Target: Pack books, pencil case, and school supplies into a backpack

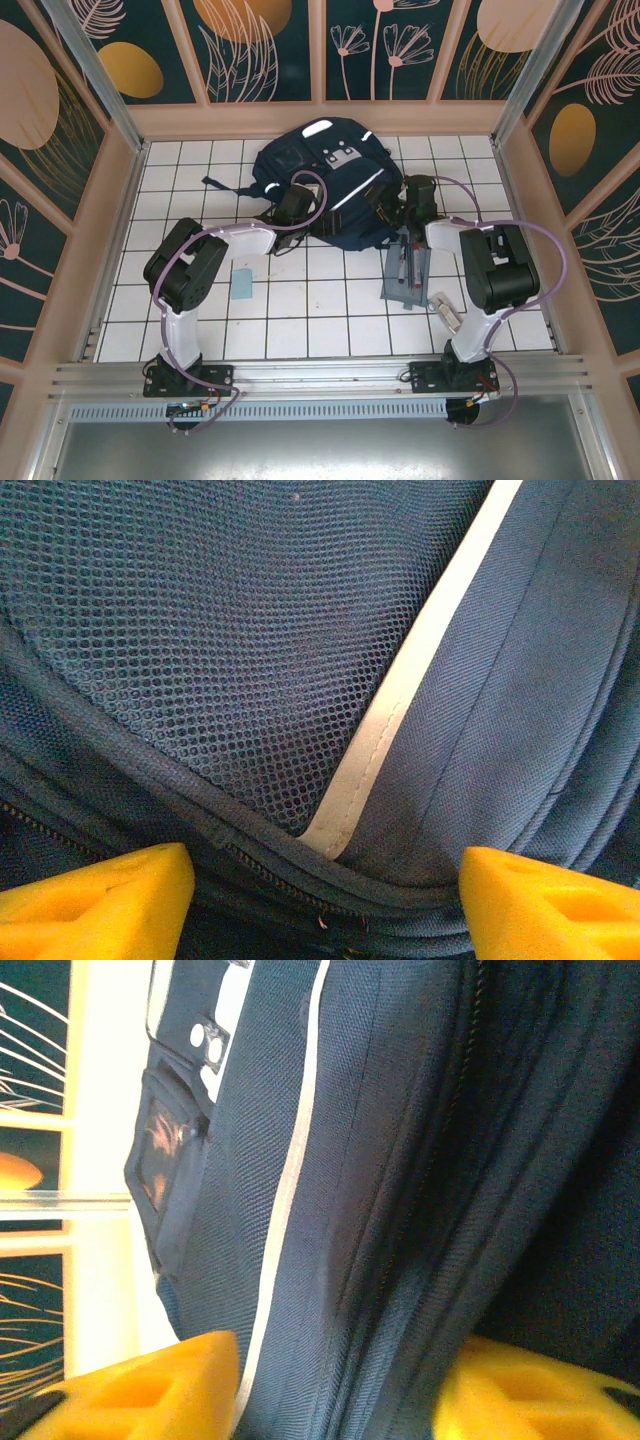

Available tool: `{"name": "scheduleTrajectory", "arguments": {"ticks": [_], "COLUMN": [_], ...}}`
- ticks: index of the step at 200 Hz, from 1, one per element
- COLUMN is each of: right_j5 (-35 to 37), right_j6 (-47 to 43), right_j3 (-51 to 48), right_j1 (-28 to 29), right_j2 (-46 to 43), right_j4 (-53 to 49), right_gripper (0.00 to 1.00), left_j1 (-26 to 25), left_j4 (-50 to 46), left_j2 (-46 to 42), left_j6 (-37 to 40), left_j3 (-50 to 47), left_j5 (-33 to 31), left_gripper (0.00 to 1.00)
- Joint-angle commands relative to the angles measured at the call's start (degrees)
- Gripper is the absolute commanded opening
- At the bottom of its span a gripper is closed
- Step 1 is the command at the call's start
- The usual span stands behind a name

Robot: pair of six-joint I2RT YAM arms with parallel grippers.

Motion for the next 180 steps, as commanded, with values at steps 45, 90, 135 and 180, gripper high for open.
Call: {"name": "scheduleTrajectory", "arguments": {"ticks": [45, 90, 135, 180], "right_j5": [-3.2, -2.0, -3.7, -5.9], "right_j6": [2.8, 1.7, 2.0, 2.9], "right_j3": [6.0, 6.5, 11.0, 16.7], "right_j1": [0.3, 0.3, 0.6, 0.5], "right_j2": [6.7, 1.4, -2.4, -1.5], "right_j4": [4.7, 2.7, -1.4, -4.5], "right_gripper": [0.00, 0.00, 0.00, 0.00], "left_j1": [-1.0, -0.9, -0.8, -0.8], "left_j4": [-8.3, -12.9, -19.8, -20.6], "left_j2": [1.0, -4.6, -11.0, -13.6], "left_j6": [0.8, 1.9, 8.5, 9.3], "left_j3": [-0.5, 2.1, 7.1, 5.5], "left_j5": [0.7, -3.2, -6.5, -5.6], "left_gripper": [0.72, 0.81, 0.92, 0.88]}}
